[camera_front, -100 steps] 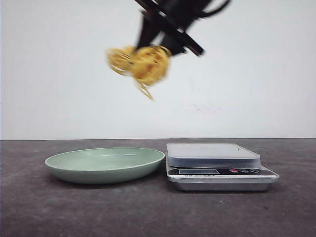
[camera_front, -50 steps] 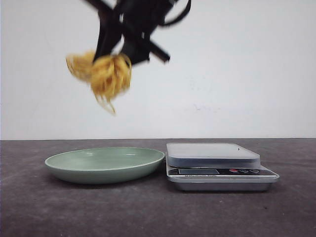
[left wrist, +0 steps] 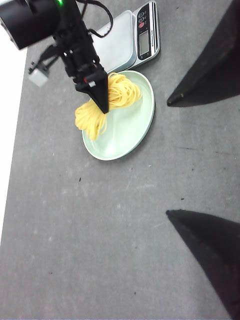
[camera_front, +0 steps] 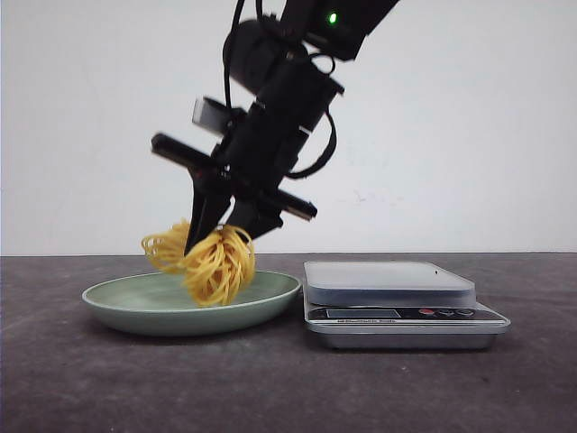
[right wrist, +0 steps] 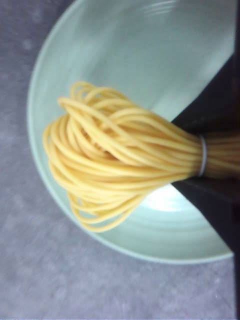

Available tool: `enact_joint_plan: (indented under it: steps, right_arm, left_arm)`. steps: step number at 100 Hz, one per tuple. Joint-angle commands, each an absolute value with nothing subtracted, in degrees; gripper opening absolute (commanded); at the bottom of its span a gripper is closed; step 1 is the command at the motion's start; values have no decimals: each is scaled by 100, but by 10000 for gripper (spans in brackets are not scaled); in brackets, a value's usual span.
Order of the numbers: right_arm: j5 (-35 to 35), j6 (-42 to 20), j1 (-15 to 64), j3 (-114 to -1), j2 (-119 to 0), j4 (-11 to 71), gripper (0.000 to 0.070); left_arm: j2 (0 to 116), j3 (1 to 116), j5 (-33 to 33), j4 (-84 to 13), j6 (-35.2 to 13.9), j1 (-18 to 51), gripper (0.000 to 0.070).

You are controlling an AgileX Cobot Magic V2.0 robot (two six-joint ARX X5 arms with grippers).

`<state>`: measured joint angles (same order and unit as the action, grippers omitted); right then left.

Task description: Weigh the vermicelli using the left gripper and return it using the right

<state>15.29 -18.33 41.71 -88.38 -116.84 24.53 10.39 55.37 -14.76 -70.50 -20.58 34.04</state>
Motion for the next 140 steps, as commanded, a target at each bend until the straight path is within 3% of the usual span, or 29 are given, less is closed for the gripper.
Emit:
enact_joint_plan:
  steps: [1, 20, 33, 38, 65, 108, 140]
  right_arm:
    - [1553, -1835, 4217, -8980, -11828, 2364, 6]
    - [1498, -1782, 4237, -8980, -11850, 2283, 34]
    - [1507, -1798, 4215, -9013, -11775, 2248, 383]
    - [1503, -1800, 4202, -9013, -11719, 2248, 444]
    - [1391, -1538, 4029, -9015, -10923, 2596, 443]
    - [-342, -401, 3592, -9015, -7992, 4322, 443]
    - [-792, -309, 3645, -9008, -5883, 5966, 443]
  left_arm:
    - [1041, 5583, -1481, -6991, -2069, 3450, 380]
    - [1041, 5583, -1481, -7032, -2067, 3450, 381]
    - [1041, 5583, -1481, -7087, -2067, 3450, 381]
    - [1041, 5583, -1481, -7096, -2067, 3450, 381]
    - [1041, 5583, -1479, -7098, -2067, 3450, 381]
    - [1041, 5583, -1481, -7085, -2064, 3450, 381]
    - [1041, 5583, -1500, -6866, -2034, 3450, 381]
